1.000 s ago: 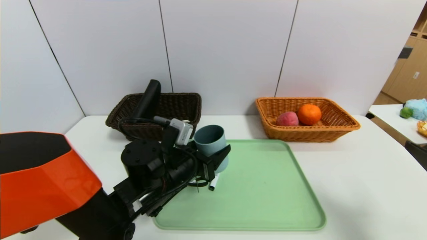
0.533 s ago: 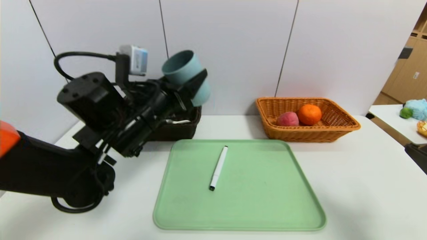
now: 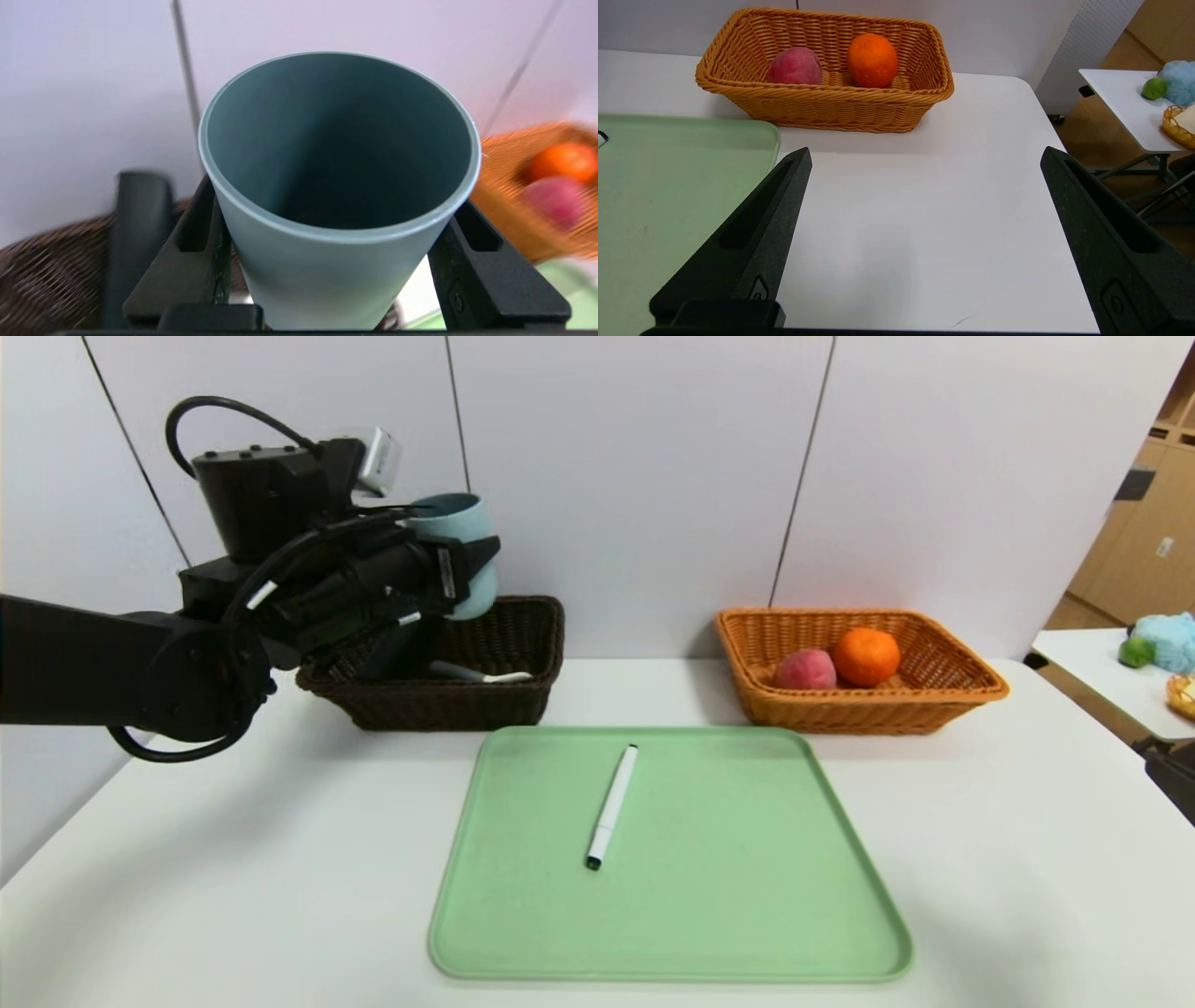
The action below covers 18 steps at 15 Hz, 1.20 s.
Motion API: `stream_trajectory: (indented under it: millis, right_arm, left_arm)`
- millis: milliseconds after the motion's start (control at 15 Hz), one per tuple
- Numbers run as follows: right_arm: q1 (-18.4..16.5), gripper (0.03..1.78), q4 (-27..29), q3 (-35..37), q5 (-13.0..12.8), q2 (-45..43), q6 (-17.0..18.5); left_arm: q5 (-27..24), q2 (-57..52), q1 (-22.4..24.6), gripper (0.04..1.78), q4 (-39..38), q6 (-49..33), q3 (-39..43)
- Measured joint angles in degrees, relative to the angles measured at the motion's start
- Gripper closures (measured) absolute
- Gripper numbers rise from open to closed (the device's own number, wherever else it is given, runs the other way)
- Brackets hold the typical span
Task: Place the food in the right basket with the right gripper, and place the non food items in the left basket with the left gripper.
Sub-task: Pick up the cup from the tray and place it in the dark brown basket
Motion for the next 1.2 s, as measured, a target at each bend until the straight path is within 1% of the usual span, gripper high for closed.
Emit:
stream_trajectory:
  millis: [200,267,333,600,800,933,1133,1200]
  right_arm:
    - [0.0,0.12,0.0,0.3,0.0,-0.4,0.0]
    - [0.0,0.12,0.0,0.4,0.0,-0.5,0.0]
    - [0.0,0.12,0.0,0.4,0.0,-0.6,0.0]
    - [0.0,0.12,0.0,0.4,0.8,-0.8,0.0]
    - [0.0,0.12,0.0,1.0,0.8,-0.8,0.0]
    - [0.0,0.12,0.0,1.1,0.8,-0.8,0.0]
    - [0.0,0.12,0.0,1.7,0.9,-0.8,0.1]
    - [0.0,0.12,0.0,1.8,1.3,-0.8,0.1]
  left_arm:
    - [0.5,2.7,1.1,0.69,13.6,2.0,-6.0]
    - [0.7,4.0,1.4,0.69,16.3,2.1,-7.7]
    - [1.2,5.7,1.5,0.69,17.3,2.2,-9.2]
    - [3.2,12.9,1.5,0.70,17.1,2.2,-15.5]
    - [4.1,17.0,1.6,0.70,17.0,2.3,-17.5]
    - [6.1,19.2,1.6,0.70,16.6,2.5,-18.8]
    - [6.5,21.2,1.6,0.70,15.8,2.5,-19.9]
    - [6.5,21.5,1.6,0.70,15.7,2.6,-20.0]
